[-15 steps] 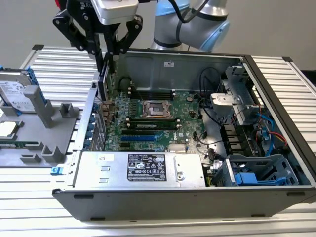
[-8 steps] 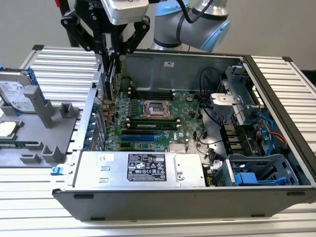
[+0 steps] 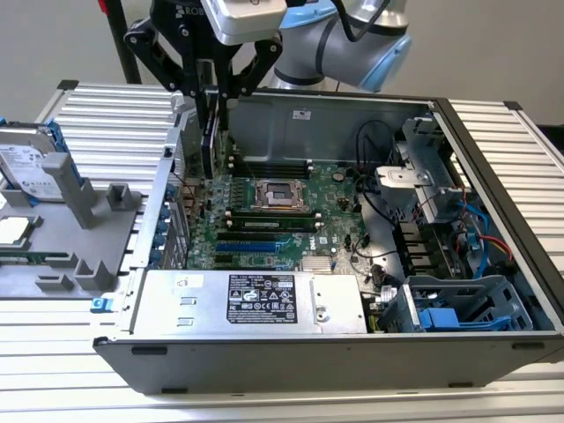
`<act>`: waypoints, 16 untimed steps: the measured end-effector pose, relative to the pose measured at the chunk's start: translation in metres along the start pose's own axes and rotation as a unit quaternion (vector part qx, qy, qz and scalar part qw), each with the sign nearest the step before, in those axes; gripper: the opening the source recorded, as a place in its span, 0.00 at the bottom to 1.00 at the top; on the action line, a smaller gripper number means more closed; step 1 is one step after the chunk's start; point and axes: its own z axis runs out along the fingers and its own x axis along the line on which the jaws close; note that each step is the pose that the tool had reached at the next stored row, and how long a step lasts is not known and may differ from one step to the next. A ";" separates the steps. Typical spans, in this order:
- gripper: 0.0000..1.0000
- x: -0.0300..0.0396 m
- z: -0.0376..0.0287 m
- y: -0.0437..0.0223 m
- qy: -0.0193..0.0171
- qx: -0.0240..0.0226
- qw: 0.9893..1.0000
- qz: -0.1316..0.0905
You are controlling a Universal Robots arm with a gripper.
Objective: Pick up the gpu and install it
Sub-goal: 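Pick up the gpu and move the gpu toward the slot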
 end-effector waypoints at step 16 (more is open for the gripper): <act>0.00 -0.0261 0.0006 0.0025 0.000 0.000 1.000 0.000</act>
